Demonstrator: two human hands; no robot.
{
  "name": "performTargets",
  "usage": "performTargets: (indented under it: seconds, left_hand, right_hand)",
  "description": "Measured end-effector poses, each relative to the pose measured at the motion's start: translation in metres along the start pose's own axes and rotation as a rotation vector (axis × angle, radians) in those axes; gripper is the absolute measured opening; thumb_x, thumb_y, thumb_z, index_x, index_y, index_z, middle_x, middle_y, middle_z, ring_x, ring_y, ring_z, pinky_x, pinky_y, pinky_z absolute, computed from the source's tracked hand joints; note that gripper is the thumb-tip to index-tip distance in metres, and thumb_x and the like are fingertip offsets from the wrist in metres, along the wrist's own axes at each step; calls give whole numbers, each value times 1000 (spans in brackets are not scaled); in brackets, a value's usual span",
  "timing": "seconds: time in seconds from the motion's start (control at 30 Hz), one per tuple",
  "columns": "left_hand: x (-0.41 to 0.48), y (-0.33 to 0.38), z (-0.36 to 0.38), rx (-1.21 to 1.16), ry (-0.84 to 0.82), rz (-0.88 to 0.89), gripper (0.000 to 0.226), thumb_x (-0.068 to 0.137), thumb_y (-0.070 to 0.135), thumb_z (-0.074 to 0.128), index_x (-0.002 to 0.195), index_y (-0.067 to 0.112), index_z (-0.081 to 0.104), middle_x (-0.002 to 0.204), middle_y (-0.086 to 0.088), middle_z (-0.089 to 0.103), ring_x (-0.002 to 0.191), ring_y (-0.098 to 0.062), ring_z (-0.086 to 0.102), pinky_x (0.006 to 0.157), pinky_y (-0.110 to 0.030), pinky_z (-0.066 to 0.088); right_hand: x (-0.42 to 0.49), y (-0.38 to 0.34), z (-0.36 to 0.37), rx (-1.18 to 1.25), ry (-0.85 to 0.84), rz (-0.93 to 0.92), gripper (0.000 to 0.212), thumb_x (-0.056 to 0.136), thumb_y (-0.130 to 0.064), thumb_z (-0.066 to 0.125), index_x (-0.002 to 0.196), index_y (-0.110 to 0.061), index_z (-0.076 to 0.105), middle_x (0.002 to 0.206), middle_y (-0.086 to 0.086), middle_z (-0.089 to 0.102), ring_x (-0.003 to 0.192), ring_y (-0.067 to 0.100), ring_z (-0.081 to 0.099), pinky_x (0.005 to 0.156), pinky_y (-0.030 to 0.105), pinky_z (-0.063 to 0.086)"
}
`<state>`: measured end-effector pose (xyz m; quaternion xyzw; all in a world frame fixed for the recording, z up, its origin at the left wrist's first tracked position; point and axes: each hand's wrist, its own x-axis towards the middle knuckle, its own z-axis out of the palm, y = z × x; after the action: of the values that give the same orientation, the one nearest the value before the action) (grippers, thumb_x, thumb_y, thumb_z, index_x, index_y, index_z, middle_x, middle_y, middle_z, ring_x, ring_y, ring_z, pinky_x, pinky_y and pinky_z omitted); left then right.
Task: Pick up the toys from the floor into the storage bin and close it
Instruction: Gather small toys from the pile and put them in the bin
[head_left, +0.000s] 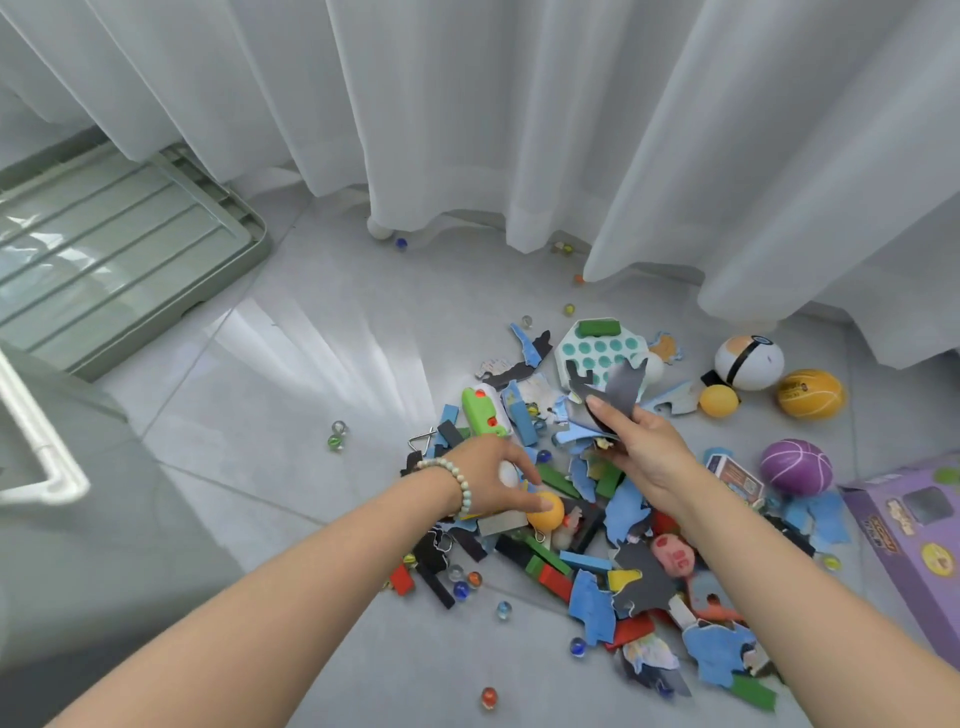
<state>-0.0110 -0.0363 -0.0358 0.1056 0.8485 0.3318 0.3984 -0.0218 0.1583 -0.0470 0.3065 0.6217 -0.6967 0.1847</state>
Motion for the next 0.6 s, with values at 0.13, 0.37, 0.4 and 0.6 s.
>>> performTargets:
  seconds: [0.13, 0.37, 0.4, 0.6]
  left_hand:
    - [8, 2, 17, 242, -10, -17, 57, 70, 50, 74, 119, 28, 57, 131, 2, 52, 116, -19, 52, 93, -32, 45]
    - [10, 2, 28, 111, 129, -74, 53, 71, 52, 72, 116, 28, 57, 118, 1, 58, 107, -20, 56, 90, -33, 49]
    - [8, 3, 25, -6, 184, -83, 48, 70, 51, 74, 109, 27, 57, 110, 1, 59, 101, -20, 58, 88, -34, 50]
    - [-40, 28, -45, -415, 424, -85, 46, 72, 45, 74, 100, 16, 52, 98, 0, 59, 59, -12, 58, 52, -26, 53]
  right_hand:
    - [-1, -1, -10, 51, 11, 1, 12, 84, -19, 67, 95, -15, 63, 97, 4, 68, 86, 16, 61, 75, 28, 50]
    - [-7, -1, -11, 12, -15, 18, 27, 84, -22, 68, 107, -9, 63, 99, 6, 69, 89, 18, 63, 72, 27, 52]
    - [-9, -5, -11, 19, -17, 14, 24, 84, -21, 67, 105, -10, 63, 96, 5, 69, 86, 17, 63, 70, 27, 54]
    - [-51, -65, 23, -3, -108, -63, 28, 87, -21, 64, 111, -6, 62, 97, 8, 68, 83, 18, 64, 76, 28, 55]
